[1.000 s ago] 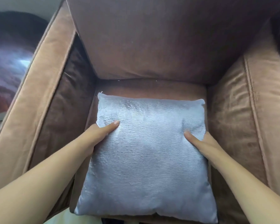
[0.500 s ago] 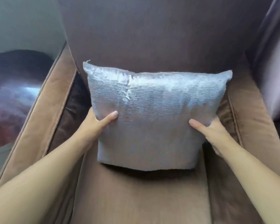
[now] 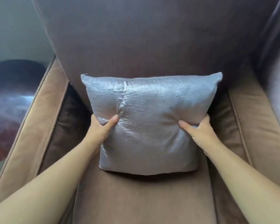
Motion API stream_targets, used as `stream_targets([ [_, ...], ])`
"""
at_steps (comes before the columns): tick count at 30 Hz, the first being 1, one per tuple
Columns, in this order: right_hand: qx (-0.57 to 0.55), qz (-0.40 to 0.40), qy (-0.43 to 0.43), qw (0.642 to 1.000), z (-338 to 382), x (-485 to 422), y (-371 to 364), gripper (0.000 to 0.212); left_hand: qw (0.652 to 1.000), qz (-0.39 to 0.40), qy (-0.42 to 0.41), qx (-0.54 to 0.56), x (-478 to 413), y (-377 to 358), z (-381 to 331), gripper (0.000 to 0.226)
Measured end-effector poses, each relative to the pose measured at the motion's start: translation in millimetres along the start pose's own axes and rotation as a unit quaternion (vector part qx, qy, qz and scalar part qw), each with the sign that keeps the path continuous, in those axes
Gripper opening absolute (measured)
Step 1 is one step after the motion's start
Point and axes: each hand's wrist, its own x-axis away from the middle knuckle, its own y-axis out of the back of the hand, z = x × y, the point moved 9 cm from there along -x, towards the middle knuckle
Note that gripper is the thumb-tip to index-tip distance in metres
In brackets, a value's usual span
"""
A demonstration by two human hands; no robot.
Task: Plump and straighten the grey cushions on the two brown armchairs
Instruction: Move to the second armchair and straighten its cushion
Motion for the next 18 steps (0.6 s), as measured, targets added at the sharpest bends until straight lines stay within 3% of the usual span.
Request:
stream_targets([
  [8,0.000,-0.024,-0.041,0.999,-4,3,-5,0.116,0.999,-0.010,0.024,-0.040,-1,0,0,0.110],
  [12,0.020,-0.025,-0.060,0.998,-6,4,-6,0.131,0.998,-0.019,0.035,-0.040,2,0,-1,0.104],
  [18,0.026,-0.032,-0.067,0.997,-11,0,-7,0.131,0.997,-0.055,0.057,-0.022,-2,1,13,0.093],
])
